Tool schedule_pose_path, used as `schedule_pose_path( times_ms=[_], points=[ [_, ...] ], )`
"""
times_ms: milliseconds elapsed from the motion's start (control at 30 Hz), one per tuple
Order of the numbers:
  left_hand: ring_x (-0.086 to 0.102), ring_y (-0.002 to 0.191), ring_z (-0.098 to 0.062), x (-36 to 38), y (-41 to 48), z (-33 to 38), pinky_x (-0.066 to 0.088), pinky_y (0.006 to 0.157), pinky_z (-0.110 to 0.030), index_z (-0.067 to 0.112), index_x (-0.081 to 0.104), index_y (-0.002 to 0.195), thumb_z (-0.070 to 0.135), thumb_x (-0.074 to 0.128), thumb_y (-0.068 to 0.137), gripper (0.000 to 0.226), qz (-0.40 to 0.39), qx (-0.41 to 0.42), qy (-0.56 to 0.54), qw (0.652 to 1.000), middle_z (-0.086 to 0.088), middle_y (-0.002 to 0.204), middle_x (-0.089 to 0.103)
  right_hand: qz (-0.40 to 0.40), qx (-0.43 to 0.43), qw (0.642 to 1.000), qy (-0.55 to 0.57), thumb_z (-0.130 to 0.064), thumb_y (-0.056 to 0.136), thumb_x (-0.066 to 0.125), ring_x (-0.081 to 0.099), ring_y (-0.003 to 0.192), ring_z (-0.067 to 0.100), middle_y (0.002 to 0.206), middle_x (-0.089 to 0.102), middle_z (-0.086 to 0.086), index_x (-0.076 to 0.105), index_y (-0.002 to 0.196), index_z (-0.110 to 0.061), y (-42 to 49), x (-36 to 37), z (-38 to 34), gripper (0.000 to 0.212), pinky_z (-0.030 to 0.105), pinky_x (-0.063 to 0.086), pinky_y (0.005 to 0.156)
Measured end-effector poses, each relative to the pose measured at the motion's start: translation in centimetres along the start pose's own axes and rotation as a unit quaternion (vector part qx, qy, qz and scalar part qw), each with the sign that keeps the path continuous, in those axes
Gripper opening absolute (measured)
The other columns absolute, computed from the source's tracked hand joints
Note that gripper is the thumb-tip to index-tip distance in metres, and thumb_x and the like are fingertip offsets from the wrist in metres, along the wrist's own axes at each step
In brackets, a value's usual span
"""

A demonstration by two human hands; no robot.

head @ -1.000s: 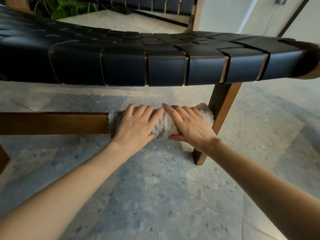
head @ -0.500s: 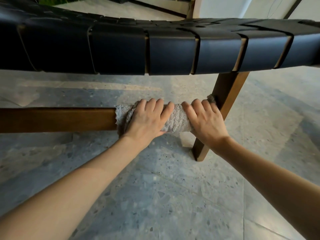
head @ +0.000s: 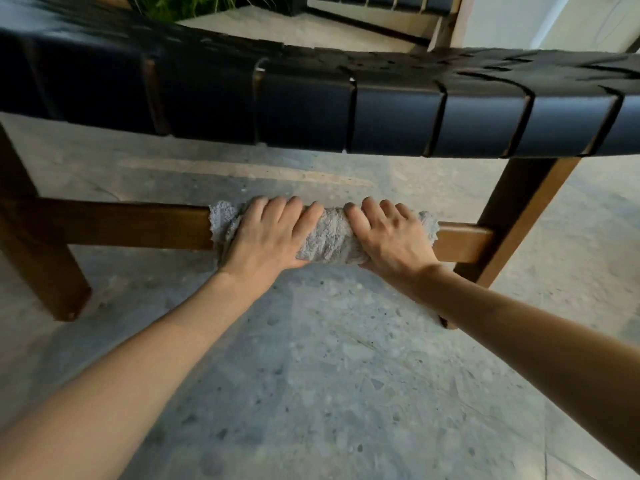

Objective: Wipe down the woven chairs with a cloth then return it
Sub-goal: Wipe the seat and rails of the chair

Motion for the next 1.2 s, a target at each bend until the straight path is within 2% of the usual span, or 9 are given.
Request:
schedule_pose_path(
  times_ms=[167, 300, 400, 500, 600, 767, 967, 1067, 1200],
  points=[
    [0.044, 0.081, -0.022, 1.9, -4.5, -6.8, 0.033, 0.078, -0.034, 0.013, 0.039, 0.128, 0.077, 0.065, 0.053, 0.102, -0.02, -0.015, 0.04, 0.999, -0.003, 0.095, 0.052, -0.002, -0.026, 1.0, 0.012, -0.045, 0.052, 0.088, 0.06, 0.07, 0.022, 0.092, 0.059, 0.007, 0.04, 0.122, -0.012, 4.4, -1.6, -6.8, 0.091, 0.03, 0.048, 0.061],
    [0.05, 0.083, -0.025, 3.4, -8.1, -12.4, 0.034, 0.08, -0.036, 0.01, 0.04, 0.126, 0.072, 0.072, 0.051, 0.102, -0.045, -0.034, 0.055, 0.997, -0.007, 0.097, 0.054, -0.017, -0.053, 0.998, -0.009, -0.043, 0.06, 0.082, 0.062, 0.075, 0.02, 0.098, 0.06, 0.005, 0.052, 0.124, -0.015, 8.0, -2.6, -12.6, 0.076, 0.029, 0.048, 0.063],
    [0.051, 0.085, -0.028, 4.2, -10.5, -16.0, 0.035, 0.087, -0.039, 0.008, 0.041, 0.125, 0.065, 0.077, 0.05, 0.101, -0.053, -0.054, 0.067, 0.995, -0.01, 0.099, 0.053, -0.031, -0.054, 0.998, 0.0, -0.039, 0.054, 0.085, 0.063, 0.07, 0.019, 0.095, 0.063, 0.004, 0.045, 0.122, -0.014, 10.4, -3.5, -16.2, 0.082, 0.027, 0.047, 0.059],
    [0.056, 0.088, -0.03, 4.6, -12.3, -18.7, 0.035, 0.092, -0.041, 0.005, 0.042, 0.124, 0.059, 0.08, 0.052, 0.097, -0.061, -0.066, 0.066, 0.994, -0.013, 0.102, 0.056, -0.052, -0.086, 0.995, 0.026, -0.029, 0.078, 0.074, 0.063, 0.092, 0.025, 0.116, 0.054, 0.009, 0.026, 0.129, -0.011, 12.4, -4.3, -19.7, 0.073, 0.032, 0.047, 0.072],
    [0.056, 0.088, -0.031, 4.9, -13.2, -20.2, 0.033, 0.092, -0.041, 0.004, 0.042, 0.123, 0.052, 0.081, 0.053, 0.094, -0.06, -0.064, 0.071, 0.994, -0.014, 0.1, 0.056, -0.06, -0.102, 0.99, 0.077, -0.021, 0.087, 0.066, 0.057, 0.106, 0.032, 0.129, 0.044, 0.015, 0.024, 0.135, -0.008, 13.8, -4.7, -21.5, 0.065, 0.037, 0.044, 0.081],
    [0.055, 0.089, -0.03, 5.1, -13.4, -20.2, 0.035, 0.093, -0.04, 0.006, 0.042, 0.124, 0.053, 0.08, 0.051, 0.095, -0.073, -0.084, 0.086, 0.99, -0.013, 0.099, 0.055, -0.041, -0.098, 0.991, 0.087, -0.021, 0.091, 0.055, 0.057, 0.106, 0.031, 0.128, 0.046, 0.013, 0.027, 0.137, -0.011, 13.6, -5.1, -21.1, 0.055, 0.036, 0.044, 0.079],
    [0.057, 0.093, -0.035, 4.3, -12.3, -18.2, 0.042, 0.097, -0.048, 0.001, 0.038, 0.125, 0.055, 0.081, 0.049, 0.103, -0.094, -0.13, 0.066, 0.985, -0.021, 0.102, 0.056, -0.049, -0.106, 0.99, 0.084, -0.039, 0.067, 0.079, 0.065, 0.08, 0.024, 0.107, 0.061, 0.009, 0.045, 0.134, -0.015, 12.0, -4.3, -18.1, 0.08, 0.031, 0.05, 0.064],
    [0.055, 0.094, -0.035, 3.8, -10.6, -15.3, 0.041, 0.098, -0.049, 0.001, 0.038, 0.124, 0.055, 0.082, 0.048, 0.103, -0.09, -0.141, 0.047, 0.985, -0.021, 0.102, 0.055, -0.054, -0.132, 0.985, 0.101, -0.04, 0.079, 0.071, 0.061, 0.098, 0.028, 0.123, 0.053, 0.011, 0.03, 0.143, -0.014, 10.2, -3.7, -15.5, 0.08, 0.037, 0.05, 0.077],
    [0.046, 0.09, -0.032, 2.6, -7.2, -10.1, 0.035, 0.096, -0.049, 0.004, 0.042, 0.121, 0.059, 0.08, 0.046, 0.101, -0.054, -0.127, 0.023, 0.99, -0.017, 0.097, 0.05, -0.079, -0.134, 0.981, 0.119, -0.058, 0.079, 0.065, 0.054, 0.113, 0.031, 0.135, 0.044, 0.013, 0.019, 0.148, -0.012, 6.7, -3.4, -9.6, 0.094, 0.04, 0.044, 0.093]
  ],
)
Point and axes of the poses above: each hand's wrist, its own y-axis towards the middle knuckle, its own x-axis out of the palm, z = x × y, the point moved 7 cm from there along y, towards the middle knuckle
